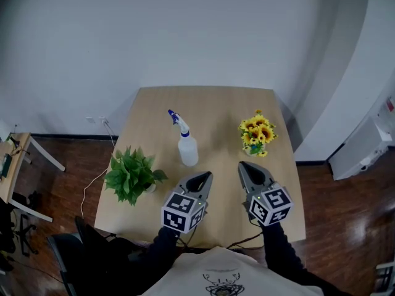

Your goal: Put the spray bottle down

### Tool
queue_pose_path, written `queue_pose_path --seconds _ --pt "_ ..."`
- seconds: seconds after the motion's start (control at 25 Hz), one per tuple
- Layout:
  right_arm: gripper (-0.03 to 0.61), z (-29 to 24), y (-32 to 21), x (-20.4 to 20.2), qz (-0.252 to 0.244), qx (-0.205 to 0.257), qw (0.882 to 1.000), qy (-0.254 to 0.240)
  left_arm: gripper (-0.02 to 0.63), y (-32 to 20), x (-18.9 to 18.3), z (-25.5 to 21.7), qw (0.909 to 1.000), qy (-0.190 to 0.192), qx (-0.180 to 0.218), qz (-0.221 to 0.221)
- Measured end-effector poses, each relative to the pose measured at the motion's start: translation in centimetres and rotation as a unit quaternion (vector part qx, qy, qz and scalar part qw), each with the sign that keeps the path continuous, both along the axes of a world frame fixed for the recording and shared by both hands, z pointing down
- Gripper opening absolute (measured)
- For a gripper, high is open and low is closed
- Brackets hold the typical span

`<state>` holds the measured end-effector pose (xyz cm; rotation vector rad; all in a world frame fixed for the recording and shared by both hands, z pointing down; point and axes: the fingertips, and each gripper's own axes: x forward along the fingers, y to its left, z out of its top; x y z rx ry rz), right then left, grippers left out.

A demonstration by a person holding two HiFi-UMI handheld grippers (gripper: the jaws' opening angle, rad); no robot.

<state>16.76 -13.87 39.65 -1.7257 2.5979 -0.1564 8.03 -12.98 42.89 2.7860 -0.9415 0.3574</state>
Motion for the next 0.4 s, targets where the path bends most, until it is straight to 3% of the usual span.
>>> queue_pose_path --seconds 0.4 --pt "0.000 0.05 0.43 0.13 -0.003 0.002 1.000 0.003 0.000 0.42 -0.13 0.02 0.9999 -0.004 0.004 -0.009"
